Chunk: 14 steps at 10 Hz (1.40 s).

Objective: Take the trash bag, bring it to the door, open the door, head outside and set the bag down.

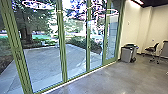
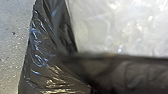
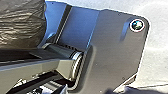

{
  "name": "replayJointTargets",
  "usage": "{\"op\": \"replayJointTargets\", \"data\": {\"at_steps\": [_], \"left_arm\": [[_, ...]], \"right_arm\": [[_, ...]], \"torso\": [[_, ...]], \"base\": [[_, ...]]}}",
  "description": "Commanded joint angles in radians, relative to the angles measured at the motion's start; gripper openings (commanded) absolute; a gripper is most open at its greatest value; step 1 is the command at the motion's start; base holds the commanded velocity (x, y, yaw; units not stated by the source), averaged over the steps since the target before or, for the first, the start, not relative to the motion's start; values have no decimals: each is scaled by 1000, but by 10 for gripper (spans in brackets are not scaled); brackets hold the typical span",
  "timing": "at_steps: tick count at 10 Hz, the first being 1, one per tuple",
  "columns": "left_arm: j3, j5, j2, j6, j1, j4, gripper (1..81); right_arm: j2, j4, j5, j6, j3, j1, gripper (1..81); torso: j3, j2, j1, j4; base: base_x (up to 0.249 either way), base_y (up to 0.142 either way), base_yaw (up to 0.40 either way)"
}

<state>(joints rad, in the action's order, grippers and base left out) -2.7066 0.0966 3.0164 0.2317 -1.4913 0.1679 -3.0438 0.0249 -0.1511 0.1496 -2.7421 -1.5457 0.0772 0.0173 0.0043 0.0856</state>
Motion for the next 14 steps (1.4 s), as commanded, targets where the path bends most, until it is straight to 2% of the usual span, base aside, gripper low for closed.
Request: {"op": "replayJointTargets", "data": {"at_steps": [1,9,14], "left_arm": [[2,54,-2,5,67,-7,10],[2,52,-5,5,67,-4,10],[2,54,-3,5,67,-5,10]], "right_arm": [[-2,-5,-59,4,0,61,811],[-3,-3,-59,4,0,61,811],[-3,-3,-59,4,0,62,811]], "torso": [[0,0,0,0],[0,1,-3,0],[0,0,-2,0]], "base": [[0,0,0],[95,0,0],[132,-71,0]]}}
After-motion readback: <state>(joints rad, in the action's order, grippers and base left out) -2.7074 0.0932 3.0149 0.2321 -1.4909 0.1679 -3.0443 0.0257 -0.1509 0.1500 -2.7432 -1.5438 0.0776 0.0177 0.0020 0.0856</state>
